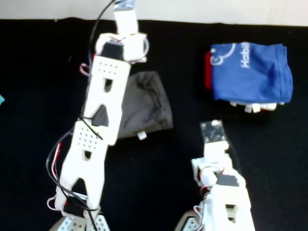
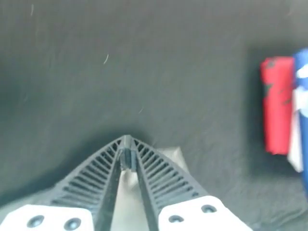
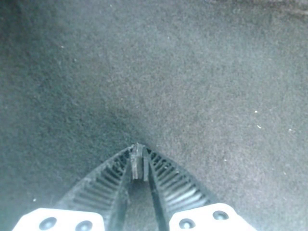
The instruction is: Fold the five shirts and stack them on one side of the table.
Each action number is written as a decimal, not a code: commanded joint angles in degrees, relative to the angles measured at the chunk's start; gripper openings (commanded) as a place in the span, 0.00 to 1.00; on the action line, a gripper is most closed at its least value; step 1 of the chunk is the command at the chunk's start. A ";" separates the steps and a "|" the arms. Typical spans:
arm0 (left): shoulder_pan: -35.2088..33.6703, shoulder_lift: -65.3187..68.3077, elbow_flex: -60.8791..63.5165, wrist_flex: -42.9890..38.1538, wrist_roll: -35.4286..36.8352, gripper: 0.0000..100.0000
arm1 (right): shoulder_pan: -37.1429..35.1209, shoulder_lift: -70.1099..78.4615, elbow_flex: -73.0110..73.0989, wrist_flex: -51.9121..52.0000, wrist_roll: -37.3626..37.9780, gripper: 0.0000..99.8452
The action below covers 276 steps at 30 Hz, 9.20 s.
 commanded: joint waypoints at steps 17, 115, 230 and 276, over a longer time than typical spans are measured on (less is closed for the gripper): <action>5.14 -0.48 16.40 2.02 -15.38 0.01 | 0.57 -0.13 0.31 -1.19 0.53 0.01; -13.49 14.02 -10.24 21.80 -8.62 0.01 | -25.45 50.51 -83.91 30.02 -8.00 0.01; -33.27 -68.26 129.98 -28.13 -18.20 0.01 | -28.97 98.68 -148.00 64.75 -22.86 0.37; -34.33 -62.11 128.13 -31.30 -14.07 0.01 | -6.29 86.02 -158.20 66.59 -7.38 0.01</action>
